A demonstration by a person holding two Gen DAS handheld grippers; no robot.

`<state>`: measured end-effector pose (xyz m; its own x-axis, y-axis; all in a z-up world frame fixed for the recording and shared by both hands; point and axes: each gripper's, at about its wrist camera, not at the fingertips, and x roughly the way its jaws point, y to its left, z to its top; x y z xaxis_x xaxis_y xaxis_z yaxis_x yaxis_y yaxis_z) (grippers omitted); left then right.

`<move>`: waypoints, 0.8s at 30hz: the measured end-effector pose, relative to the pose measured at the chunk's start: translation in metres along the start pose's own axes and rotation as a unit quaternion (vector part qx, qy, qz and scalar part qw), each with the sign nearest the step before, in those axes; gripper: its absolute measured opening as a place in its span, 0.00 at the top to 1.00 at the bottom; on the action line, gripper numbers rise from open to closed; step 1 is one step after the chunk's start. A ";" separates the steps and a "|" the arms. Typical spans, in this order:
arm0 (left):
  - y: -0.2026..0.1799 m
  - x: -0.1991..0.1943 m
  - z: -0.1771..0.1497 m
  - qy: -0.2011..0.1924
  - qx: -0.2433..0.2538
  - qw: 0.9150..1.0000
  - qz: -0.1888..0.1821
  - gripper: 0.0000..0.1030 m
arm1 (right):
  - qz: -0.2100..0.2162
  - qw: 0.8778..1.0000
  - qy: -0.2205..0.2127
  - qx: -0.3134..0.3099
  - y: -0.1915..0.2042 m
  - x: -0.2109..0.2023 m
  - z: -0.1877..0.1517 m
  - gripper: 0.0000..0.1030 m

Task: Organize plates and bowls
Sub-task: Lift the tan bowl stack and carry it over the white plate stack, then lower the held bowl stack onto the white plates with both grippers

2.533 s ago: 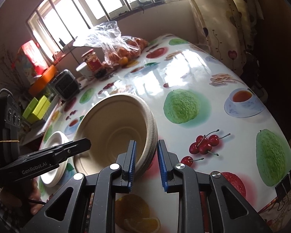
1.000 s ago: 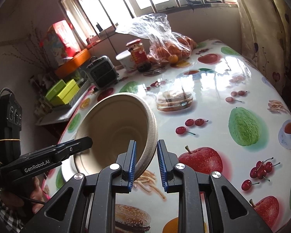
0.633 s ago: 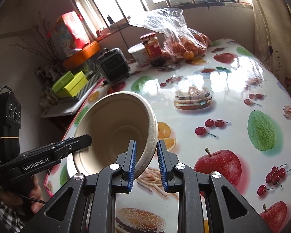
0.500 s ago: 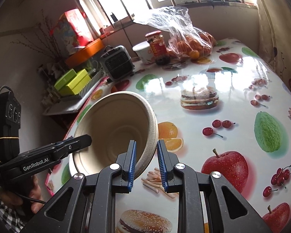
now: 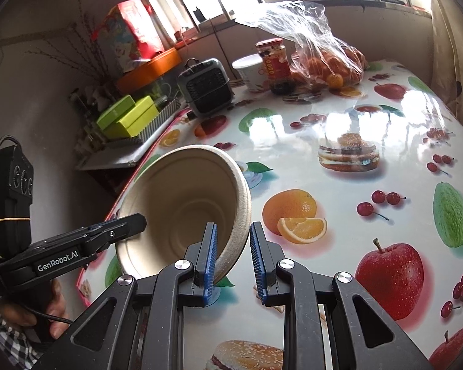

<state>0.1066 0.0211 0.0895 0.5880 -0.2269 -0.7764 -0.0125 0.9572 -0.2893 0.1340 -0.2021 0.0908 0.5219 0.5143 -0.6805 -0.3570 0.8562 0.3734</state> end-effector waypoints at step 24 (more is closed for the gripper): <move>0.057 -0.011 0.005 -0.013 -0.053 0.998 0.041 0.78 | 0.044 0.998 0.048 -0.022 0.042 0.052 0.013 0.79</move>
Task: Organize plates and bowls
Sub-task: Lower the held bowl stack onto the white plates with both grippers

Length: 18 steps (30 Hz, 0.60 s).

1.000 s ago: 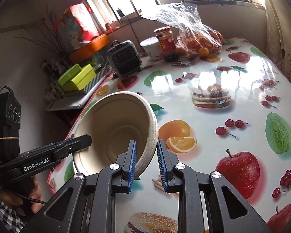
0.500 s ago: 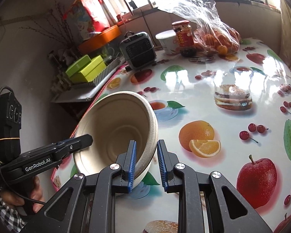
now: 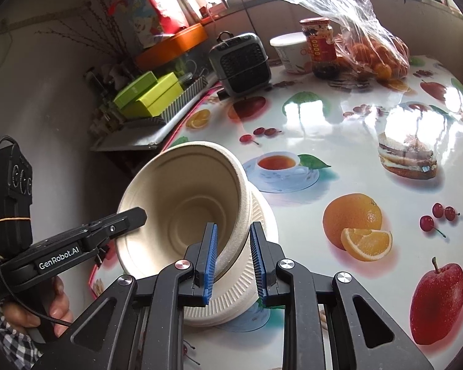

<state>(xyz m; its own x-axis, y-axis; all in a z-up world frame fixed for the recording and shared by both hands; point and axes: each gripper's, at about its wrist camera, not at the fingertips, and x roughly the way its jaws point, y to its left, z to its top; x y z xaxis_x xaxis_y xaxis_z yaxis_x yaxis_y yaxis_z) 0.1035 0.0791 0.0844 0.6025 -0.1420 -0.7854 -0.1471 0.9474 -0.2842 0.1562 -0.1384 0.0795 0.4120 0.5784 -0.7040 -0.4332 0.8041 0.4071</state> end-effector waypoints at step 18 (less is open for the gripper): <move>0.014 0.009 0.000 0.013 -0.015 1.000 0.014 0.78 | -0.001 1.000 0.028 -0.010 0.006 0.025 0.006 0.79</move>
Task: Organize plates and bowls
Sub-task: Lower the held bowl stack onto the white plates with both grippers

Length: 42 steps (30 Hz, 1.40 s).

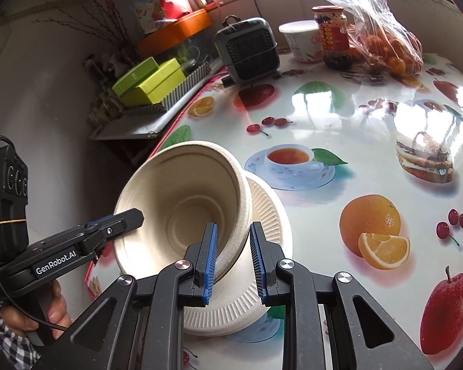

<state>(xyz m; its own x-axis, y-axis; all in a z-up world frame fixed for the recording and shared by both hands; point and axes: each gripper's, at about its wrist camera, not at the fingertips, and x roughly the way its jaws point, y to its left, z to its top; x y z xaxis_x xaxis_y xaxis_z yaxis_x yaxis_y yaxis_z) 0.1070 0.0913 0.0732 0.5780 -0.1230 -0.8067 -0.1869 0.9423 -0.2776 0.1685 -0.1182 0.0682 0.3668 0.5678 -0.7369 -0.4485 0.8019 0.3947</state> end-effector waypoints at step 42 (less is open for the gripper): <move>0.001 0.005 -0.001 0.000 0.001 1.000 0.005 0.75 | -0.011 1.000 -0.012 -0.011 0.007 -0.003 -0.003 0.72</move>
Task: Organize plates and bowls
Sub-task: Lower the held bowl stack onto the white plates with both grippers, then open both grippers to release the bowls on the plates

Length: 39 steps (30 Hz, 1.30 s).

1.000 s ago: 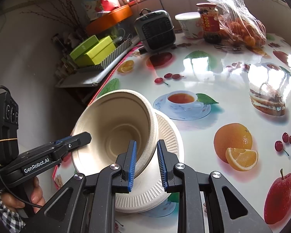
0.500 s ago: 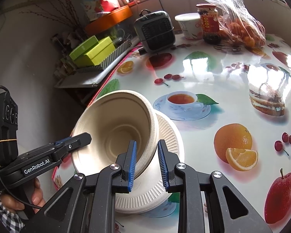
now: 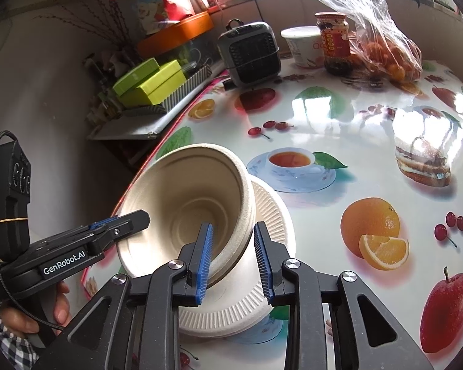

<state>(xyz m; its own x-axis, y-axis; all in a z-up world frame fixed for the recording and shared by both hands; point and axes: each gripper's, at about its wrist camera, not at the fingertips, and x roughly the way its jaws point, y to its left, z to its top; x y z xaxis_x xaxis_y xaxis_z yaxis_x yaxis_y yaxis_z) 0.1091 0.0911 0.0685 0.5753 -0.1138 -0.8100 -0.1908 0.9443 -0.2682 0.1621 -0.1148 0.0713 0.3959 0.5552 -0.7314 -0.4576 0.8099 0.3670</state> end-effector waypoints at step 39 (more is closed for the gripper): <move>-0.001 -0.037 -0.026 -0.063 0.025 0.998 0.014 0.50 | -0.010 0.998 -0.059 -0.033 0.015 -0.034 -0.026 0.45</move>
<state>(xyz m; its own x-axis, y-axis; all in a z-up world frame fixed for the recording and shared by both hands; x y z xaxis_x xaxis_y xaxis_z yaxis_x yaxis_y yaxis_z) 0.0675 0.0866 0.0852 0.6664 -0.0508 -0.7438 -0.1705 0.9608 -0.2184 0.1212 -0.1264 0.0864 0.4958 0.5601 -0.6637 -0.4986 0.8093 0.3105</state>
